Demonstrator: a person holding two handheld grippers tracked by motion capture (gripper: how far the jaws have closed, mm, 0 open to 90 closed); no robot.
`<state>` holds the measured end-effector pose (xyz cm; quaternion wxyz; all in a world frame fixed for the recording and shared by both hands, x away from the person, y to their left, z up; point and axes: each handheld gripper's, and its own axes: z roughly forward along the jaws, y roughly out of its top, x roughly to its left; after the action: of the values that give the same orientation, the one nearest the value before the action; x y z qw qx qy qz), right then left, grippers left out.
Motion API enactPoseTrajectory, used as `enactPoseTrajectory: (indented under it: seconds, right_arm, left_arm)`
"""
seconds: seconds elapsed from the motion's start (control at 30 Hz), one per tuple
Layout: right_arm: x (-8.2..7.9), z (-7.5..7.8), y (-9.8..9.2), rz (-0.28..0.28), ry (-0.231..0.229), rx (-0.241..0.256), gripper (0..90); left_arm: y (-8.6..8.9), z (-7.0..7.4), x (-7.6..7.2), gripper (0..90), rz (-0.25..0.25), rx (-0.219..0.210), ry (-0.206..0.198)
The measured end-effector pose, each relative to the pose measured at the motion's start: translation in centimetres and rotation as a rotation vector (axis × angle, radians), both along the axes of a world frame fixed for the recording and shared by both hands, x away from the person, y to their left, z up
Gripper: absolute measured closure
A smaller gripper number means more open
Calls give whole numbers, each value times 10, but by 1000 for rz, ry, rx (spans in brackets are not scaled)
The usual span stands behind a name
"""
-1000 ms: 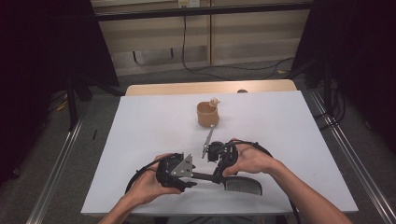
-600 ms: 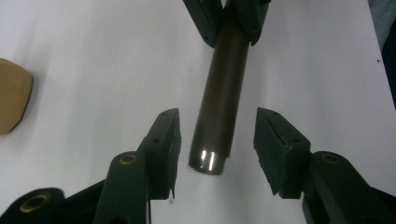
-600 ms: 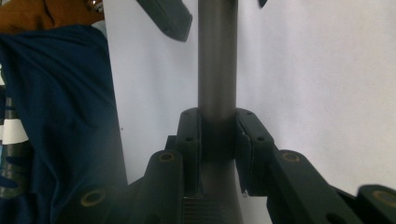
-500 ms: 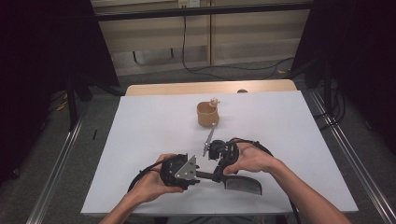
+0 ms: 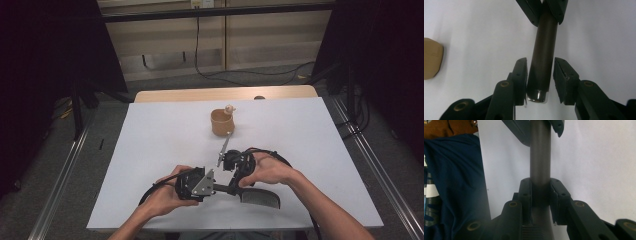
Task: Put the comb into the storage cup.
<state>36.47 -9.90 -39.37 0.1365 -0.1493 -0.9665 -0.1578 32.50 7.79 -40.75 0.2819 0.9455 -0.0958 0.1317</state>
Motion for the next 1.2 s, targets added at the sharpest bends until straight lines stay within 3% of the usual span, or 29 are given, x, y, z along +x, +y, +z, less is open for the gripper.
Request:
enactPoseTrajectory:
  seconds: [0.2,0.37,0.47,0.73,1.03,1.07,1.2]
  right_arm:
    - [-1,-2,1,-2,8,-5,728]
    - [0,0,-2,1,5,10,728]
    - [0,0,-2,-6,2,8,728]
    - [3,2,-5,-3,-6,24,723]
    - [6,5,-10,-22,1,44,695]
    - [7,5,-11,-30,5,43,680]
    - [9,7,-13,-68,1,63,565]
  left_arm:
    - [-4,0,1,660,4,32,5]
    - [-5,1,0,685,-2,30,-6]
    - [-6,0,3,691,2,36,20]
    - [-8,-1,3,714,2,43,27]
    - [-8,-2,4,728,38,13,85]
    - [-8,-2,5,728,49,-4,103]
    - [-5,-4,9,728,60,-4,145]
